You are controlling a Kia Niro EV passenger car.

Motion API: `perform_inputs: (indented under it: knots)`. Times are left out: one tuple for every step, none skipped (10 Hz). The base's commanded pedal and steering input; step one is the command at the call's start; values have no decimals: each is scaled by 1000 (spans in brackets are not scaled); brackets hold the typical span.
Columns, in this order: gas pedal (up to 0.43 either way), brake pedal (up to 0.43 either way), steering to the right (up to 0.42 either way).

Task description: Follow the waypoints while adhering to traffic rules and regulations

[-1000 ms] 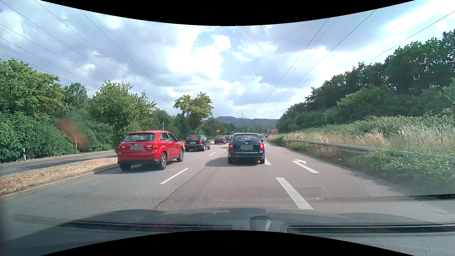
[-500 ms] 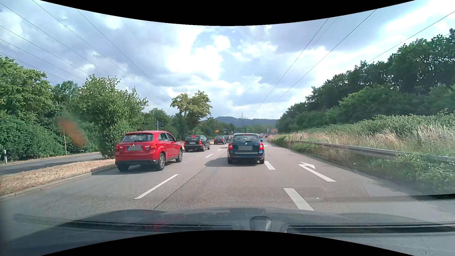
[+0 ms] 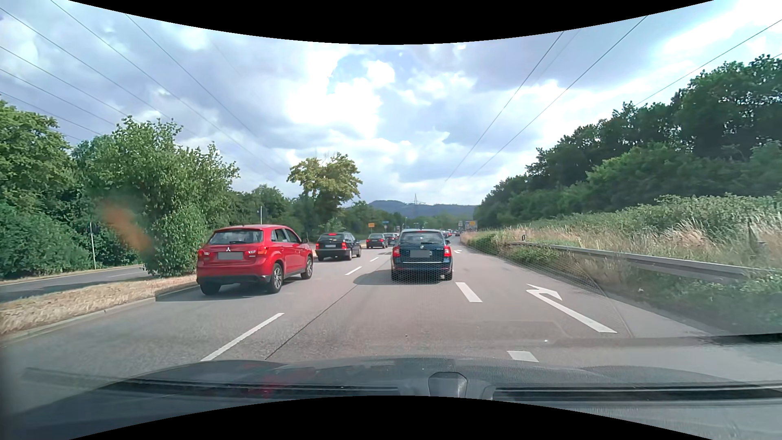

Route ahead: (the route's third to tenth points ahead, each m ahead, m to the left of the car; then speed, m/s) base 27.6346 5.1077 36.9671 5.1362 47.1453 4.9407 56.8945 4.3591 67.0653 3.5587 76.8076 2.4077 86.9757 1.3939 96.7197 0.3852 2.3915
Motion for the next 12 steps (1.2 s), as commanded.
perform_inputs:
  knots:
    - [0, 85, 4]
    - [0, 73, 4]
    - [0, 67, 4]
    - [0, 55, 3]
    - [0, 55, 3]
    - [0, 55, 3]
    - [0, 49, 3]
    - [0, 12, 0]
    - [0, 0, -6]
    - [0, 0, -11]
    - [0, 0, -18]
    - [0, 0, -21]
